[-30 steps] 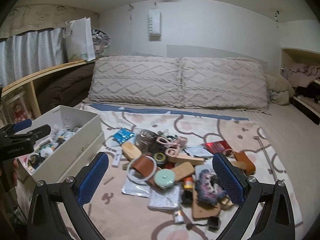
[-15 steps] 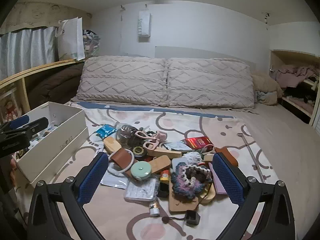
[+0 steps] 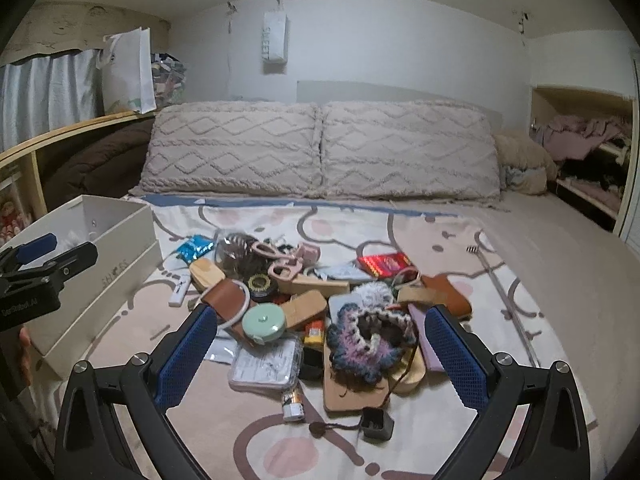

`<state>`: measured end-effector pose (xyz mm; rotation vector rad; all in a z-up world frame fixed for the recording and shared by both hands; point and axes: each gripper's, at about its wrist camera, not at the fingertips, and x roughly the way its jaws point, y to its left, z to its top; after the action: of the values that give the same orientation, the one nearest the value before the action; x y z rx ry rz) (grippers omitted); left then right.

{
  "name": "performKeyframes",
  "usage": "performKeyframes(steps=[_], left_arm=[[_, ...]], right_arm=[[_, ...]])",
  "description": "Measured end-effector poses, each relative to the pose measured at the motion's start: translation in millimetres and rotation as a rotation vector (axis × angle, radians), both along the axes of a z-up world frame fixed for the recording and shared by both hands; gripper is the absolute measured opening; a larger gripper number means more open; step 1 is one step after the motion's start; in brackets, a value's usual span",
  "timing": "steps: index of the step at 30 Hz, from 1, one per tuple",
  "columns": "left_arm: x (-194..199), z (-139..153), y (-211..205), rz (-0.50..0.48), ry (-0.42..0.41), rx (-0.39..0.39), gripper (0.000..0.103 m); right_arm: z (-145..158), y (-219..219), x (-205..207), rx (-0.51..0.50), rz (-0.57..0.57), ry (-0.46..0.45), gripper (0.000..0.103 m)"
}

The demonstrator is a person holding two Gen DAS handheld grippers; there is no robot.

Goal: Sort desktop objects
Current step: 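Move both tools over to the pile of items on the bed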

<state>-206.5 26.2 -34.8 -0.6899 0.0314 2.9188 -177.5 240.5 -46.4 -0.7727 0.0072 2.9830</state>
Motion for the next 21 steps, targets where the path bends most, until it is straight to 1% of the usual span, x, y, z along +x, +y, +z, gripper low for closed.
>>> performKeyframes(steps=[7, 14, 16, 18, 21], left_arm=[[-11.9, -27.1, 11.4, -0.028, -0.089, 0.007, 0.103], [-23.3, -54.2, 25.1, -0.037, -0.171, -0.033, 0.103], [-26.0, -61.6, 28.0, -0.041, -0.193, -0.044, 0.103], [-29.1, -69.1, 32.2, -0.052, -0.219, -0.057, 0.103], [-33.6, -80.0, 38.1, -0.072, -0.266, -0.060, 0.103]], right_arm=[[-28.1, 11.4, -2.8, -0.012, -0.033, -0.076, 0.103], [-50.8, 30.3, -6.5, -0.049, -0.057, -0.153, 0.103], [-56.0, 35.4, -6.6, -0.041, -0.103, -0.169, 0.103], [-62.1, 40.4, -7.0, -0.056, -0.118, -0.188, 0.103], [-73.6, 47.5, -7.5, -0.102, -0.109, -0.227, 0.103]])
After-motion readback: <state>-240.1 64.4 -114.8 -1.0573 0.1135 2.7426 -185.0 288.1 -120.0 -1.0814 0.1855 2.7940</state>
